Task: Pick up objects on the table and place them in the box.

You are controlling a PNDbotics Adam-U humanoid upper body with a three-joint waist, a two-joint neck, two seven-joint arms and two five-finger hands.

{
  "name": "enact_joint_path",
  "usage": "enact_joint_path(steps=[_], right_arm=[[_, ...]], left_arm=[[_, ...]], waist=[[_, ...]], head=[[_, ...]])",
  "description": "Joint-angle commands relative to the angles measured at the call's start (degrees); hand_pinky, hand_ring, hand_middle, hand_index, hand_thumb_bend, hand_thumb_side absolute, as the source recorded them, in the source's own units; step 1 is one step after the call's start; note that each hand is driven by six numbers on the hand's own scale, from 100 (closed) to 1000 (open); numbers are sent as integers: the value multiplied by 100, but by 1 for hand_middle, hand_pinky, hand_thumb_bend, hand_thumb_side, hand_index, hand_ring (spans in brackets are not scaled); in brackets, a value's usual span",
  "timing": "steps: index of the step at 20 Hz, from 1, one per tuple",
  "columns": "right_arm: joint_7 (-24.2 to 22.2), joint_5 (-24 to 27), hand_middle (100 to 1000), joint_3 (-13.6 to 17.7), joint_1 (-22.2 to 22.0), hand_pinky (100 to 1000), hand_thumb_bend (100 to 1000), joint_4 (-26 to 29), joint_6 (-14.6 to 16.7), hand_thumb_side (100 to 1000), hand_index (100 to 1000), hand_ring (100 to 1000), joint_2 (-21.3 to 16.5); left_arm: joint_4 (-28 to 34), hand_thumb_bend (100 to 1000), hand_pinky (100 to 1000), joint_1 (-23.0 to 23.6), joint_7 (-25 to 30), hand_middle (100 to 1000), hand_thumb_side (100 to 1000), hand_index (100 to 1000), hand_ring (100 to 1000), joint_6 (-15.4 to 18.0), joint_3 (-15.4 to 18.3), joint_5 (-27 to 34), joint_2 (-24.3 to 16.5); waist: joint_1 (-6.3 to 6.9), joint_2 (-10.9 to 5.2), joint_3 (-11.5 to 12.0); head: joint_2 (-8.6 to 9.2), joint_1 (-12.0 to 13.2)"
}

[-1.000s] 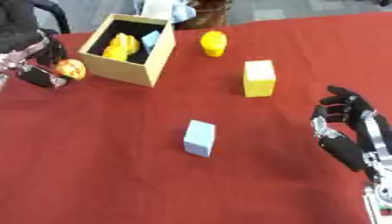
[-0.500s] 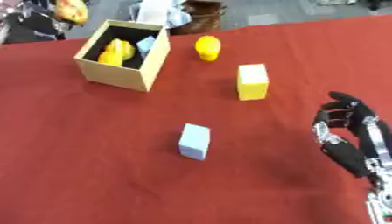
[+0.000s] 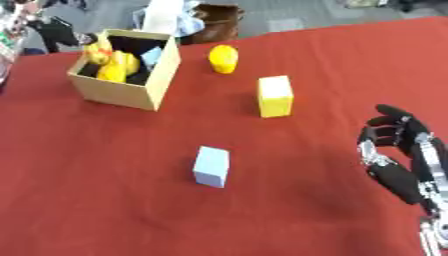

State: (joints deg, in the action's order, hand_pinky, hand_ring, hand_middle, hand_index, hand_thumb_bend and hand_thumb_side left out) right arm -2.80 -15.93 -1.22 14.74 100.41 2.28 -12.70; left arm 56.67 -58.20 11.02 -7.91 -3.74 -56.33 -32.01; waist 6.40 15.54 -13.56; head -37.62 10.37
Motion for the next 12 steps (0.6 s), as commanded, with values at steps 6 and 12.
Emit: enact_joint_path(steps=[6, 12], right_arm=[[-45, 52, 672, -15, 94, 657, 100, 122, 19, 365, 859, 672, -46], [-11, 35, 673, 33, 58, 657, 100, 109, 13, 358, 859, 672, -48]], left_arm=[[-1030, 791, 747, -386, -862, 802, 400, 880, 792, -572, 140, -687, 384], [-882, 772, 742, -161, -1404, 779, 400, 861, 783, -321, 154, -174, 226]], waist=[[-3, -12, -30], [-67, -81, 184]], head=[[97, 40], [42, -38]])
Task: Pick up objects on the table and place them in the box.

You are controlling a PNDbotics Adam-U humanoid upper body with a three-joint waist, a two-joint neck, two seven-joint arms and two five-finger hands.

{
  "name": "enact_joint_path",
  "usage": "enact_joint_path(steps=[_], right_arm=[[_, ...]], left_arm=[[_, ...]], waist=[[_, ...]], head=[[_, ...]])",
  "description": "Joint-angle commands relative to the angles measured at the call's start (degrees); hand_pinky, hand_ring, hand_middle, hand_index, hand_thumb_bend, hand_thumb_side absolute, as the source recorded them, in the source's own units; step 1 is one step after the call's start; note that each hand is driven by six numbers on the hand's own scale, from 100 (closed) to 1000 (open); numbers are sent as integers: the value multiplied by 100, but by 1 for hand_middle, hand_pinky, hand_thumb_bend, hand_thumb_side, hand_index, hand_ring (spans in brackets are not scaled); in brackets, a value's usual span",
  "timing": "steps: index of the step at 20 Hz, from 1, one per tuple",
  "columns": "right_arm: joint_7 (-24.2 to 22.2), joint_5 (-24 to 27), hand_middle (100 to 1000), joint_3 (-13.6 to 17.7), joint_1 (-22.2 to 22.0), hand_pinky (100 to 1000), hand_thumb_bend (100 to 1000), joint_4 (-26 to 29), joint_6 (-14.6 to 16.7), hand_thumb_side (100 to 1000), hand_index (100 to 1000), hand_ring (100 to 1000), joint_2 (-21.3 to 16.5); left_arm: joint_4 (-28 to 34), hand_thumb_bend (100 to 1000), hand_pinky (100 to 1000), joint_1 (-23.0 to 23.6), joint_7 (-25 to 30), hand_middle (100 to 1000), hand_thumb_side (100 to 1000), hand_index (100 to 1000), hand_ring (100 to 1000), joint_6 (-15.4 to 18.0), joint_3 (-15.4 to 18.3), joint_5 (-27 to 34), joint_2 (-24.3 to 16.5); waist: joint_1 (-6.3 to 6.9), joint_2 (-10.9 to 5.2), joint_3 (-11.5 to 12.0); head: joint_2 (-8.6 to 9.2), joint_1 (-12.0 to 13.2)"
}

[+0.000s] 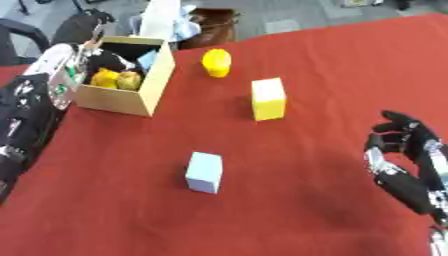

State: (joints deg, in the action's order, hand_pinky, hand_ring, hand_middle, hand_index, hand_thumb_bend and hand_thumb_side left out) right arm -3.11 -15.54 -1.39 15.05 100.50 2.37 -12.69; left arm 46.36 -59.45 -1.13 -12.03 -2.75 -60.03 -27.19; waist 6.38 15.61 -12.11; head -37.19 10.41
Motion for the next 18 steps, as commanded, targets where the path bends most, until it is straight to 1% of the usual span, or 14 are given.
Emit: enact_joint_path(steps=[1, 5, 8, 9, 10, 11, 14, 15, 18], right_arm=[[23, -11, 673, 56, 26, 658, 100, 97, 5, 356, 859, 672, -54], [47, -47, 674, 90, 114, 660, 100, 82, 18, 330, 860, 673, -162], [31, -85, 678, 72, 285, 665, 100, 40, 51, 293, 861, 676, -377], [13, -99, 678, 60, 349, 665, 100, 15, 69, 293, 861, 676, -454], [-15, -128, 680, 37, 434, 669, 100, -5, 98, 255, 863, 678, -544], [-45, -153, 682, 13, 521, 671, 100, -40, 121, 242, 865, 679, -649], [-199, -220, 698, -136, 796, 684, 100, -132, 247, 197, 877, 693, -970], [-271, -269, 707, -232, 910, 691, 100, -177, 313, 191, 881, 701, -1090], [-521, -427, 743, -518, 1284, 711, 100, -416, 543, 207, 897, 731, -1483]], left_arm=[[246, 768, 739, 26, -212, 773, 399, 858, 779, 158, 63, 291, -301], [815, 727, 721, 367, -255, 721, 388, 828, 745, 458, 95, 679, -585], [1270, 705, 707, 704, -371, 685, 379, 805, 717, 691, 114, 961, -824], [1428, 705, 707, 823, -418, 685, 379, 805, 717, 751, 125, 1058, -881], [1579, 702, 702, 942, -472, 670, 371, 797, 705, 779, 128, 1152, -937], [1729, 699, 700, 1063, -542, 665, 369, 794, 701, 836, 126, 1244, -975], [2184, 694, 695, 1445, -766, 651, 361, 786, 690, 1006, 107, 1524, -1078], [2333, 694, 694, 1578, -842, 646, 360, 783, 687, 1059, 91, 1615, -1101], [2766, 688, 690, 1980, -1038, 633, 358, 774, 678, 1154, 62, 1882, -1107]], waist=[[-76, -101, 80], [-118, -153, 253], [-180, -195, 412], [-200, -205, 459], [-230, -219, 520], [-253, -228, 572], [-332, -251, 729], [-360, -257, 782], [-424, -270, 899]], head=[[-10, -62], [-80, -137], [-140, -209], [-155, -228], [-178, -256], [-195, -283], [-237, -384], [-247, -423], [-255, -519]])
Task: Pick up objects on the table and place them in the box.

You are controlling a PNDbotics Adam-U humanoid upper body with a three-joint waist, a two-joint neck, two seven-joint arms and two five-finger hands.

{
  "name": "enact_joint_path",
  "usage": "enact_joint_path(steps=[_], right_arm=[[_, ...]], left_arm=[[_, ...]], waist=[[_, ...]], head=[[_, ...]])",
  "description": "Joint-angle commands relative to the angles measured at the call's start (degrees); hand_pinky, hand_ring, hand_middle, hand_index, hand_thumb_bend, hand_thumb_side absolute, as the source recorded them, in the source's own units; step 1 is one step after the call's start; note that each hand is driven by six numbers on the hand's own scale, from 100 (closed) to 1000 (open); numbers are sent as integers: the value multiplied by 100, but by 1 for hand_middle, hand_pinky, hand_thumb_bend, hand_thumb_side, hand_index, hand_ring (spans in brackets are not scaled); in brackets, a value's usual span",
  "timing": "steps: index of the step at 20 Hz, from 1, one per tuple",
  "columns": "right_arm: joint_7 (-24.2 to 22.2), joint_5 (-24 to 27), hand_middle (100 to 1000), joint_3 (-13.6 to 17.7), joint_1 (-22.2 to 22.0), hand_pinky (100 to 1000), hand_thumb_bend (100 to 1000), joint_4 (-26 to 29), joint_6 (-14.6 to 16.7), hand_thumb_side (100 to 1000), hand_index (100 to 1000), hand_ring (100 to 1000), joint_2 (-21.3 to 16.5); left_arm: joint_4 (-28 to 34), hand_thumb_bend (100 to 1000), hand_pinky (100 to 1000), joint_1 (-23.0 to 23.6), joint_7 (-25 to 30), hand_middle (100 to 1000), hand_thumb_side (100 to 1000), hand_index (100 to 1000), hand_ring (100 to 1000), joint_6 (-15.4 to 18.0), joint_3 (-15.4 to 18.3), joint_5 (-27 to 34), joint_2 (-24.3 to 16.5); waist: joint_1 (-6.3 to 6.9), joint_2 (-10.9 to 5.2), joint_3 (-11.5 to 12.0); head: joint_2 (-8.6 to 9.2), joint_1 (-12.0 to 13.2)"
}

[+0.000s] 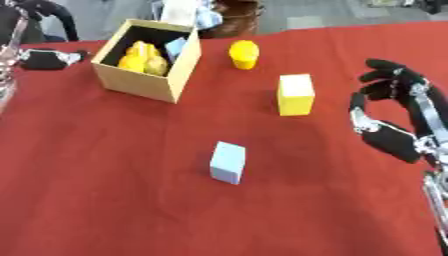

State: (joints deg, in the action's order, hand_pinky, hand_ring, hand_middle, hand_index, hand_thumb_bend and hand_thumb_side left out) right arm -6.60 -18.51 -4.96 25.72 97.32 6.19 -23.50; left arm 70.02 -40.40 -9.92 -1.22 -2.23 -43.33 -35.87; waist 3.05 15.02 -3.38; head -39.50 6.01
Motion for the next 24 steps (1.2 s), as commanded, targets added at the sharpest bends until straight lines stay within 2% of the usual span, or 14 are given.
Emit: enact_joint_path(steps=[1, 5, 8, 11, 19, 24], right_arm=[[-262, -184, 759, -242, 349, 722, 100, -205, 247, 224, 903, 746, -539], [-617, -381, 792, -462, 870, 742, 100, -710, 531, 305, 915, 775, -1042], [-886, -527, 825, -504, 1295, 755, 100, -1125, 486, 359, 922, 796, -1288], [-1141, -742, 830, -355, 1728, 760, 100, -1551, 289, 368, 924, 799, -1329], [-1489, -1480, 837, -91, 2919, 768, 100, -2770, -366, 366, 924, 807, -872], [-1492, -1973, 842, 126, 3344, 769, 100, -3572, -535, 283, 922, 809, -430]], left_arm=[[547, 685, 689, 207, -212, 630, 359, 772, 676, 75, -1, 303, -222], [1127, 677, 683, 685, -298, 621, 359, 766, 667, 35, -112, 659, -127], [1564, 671, 676, 1026, -371, 612, 359, 758, 657, 23, -186, 928, -22], [1998, 667, 674, 1335, -440, 608, 359, 753, 652, 2, -246, 1195, 110], [3218, 648, 661, 1979, -637, 580, 349, 722, 625, -276, -241, 1946, 597], [3984, 622, 660, 2206, -593, 573, 344, 714, 619, -455, -134, 2439, 978]], waist=[[-104, -214, 56], [-156, -217, 191], [-195, -219, 336], [-229, -208, 514], [-331, -143, 958], [-359, -56, 1239]], head=[[-24, -109], [-15, -224], [-5, -318], [11, -406], [116, -641], [249, -830]])
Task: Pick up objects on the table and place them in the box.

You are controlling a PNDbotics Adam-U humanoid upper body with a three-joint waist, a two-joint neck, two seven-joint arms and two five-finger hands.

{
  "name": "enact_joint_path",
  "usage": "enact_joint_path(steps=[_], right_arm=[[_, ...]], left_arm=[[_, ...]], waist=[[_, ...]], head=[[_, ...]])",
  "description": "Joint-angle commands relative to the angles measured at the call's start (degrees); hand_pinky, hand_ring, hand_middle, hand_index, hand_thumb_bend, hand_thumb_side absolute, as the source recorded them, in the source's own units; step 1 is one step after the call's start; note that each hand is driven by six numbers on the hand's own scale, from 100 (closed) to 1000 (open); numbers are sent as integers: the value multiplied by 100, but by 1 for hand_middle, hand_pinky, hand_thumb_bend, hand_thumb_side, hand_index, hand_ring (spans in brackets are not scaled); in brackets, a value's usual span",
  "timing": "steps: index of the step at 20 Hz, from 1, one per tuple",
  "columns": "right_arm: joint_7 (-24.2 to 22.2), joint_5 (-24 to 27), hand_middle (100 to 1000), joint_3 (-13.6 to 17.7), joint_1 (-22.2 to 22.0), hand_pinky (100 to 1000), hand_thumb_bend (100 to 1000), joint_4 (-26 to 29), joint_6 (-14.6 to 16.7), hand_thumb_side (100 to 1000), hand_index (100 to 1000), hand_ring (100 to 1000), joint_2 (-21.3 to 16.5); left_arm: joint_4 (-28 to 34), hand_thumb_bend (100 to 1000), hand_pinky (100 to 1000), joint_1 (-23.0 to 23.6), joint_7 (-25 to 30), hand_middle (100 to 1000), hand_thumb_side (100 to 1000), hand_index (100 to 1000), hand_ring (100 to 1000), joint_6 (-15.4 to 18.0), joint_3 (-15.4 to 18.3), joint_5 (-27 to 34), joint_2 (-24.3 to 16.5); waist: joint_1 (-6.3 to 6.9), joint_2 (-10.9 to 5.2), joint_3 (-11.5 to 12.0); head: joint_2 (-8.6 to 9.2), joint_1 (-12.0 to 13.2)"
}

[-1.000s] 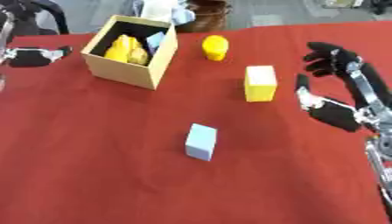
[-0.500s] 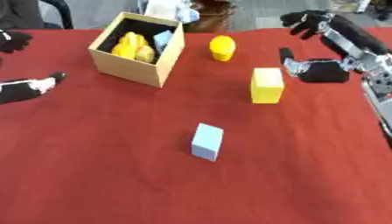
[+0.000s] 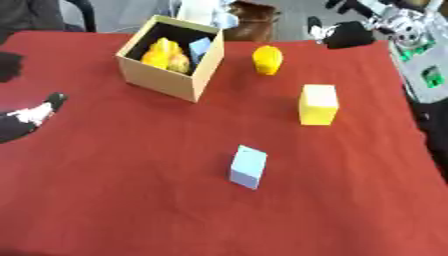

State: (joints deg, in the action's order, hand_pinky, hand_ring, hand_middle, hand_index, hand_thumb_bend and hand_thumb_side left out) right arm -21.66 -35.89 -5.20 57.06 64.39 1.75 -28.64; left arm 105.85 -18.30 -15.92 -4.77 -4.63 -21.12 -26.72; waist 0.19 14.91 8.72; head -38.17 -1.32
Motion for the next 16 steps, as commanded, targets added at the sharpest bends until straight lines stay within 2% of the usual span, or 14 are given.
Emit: enact_joint_path(steps=[1, 7, 12, 13, 14, 15, 16], right_arm=[[25, -329, 845, 196, 270, 771, 100, -432, -147, 280, 922, 811, 178], [298, -919, 867, 391, 549, 781, 100, -1392, -371, 306, 923, 824, 592], [728, -1390, 887, 498, 680, 797, 100, -2157, -405, 294, 926, 843, 716], [829, -1492, 889, 524, 704, 799, 100, -2323, -396, 287, 926, 846, 722], [934, -1597, 897, 547, 732, 803, 100, -2493, -375, 197, 926, 850, 725], [1034, -1697, 898, 568, 756, 805, 100, -2656, -365, 280, 925, 852, 718], [1135, -1798, 898, 587, 783, 805, 100, -2820, -345, 280, 925, 852, 718]], left_arm=[[515, 623, 661, 17, 24, 572, 348, 715, 619, -127, 101, 312, 125], [769, 612, 660, 133, 248, 564, 359, 713, 612, -44, 42, 902, 365], [760, 605, 660, 155, 343, 560, 365, 711, 607, 45, 46, 1252, 458], [753, 604, 660, 166, 359, 559, 366, 711, 607, 54, 46, 1271, 473], [743, 604, 660, 177, 369, 559, 366, 711, 606, 56, 46, 1281, 488], [735, 601, 660, 188, 373, 557, 367, 710, 605, 56, 46, 1288, 501], [732, 601, 660, 197, 375, 557, 367, 710, 605, 60, 44, 1292, 510]], waist=[[-71, -25, 88], [-74, 88, 385], [-71, 128, 499], [-69, 134, 508], [-67, 137, 515], [-65, 142, 522], [-64, 144, 528]], head=[[144, -156], [281, -451], [364, -608], [377, -631], [385, -649], [395, -669], [402, -683]])
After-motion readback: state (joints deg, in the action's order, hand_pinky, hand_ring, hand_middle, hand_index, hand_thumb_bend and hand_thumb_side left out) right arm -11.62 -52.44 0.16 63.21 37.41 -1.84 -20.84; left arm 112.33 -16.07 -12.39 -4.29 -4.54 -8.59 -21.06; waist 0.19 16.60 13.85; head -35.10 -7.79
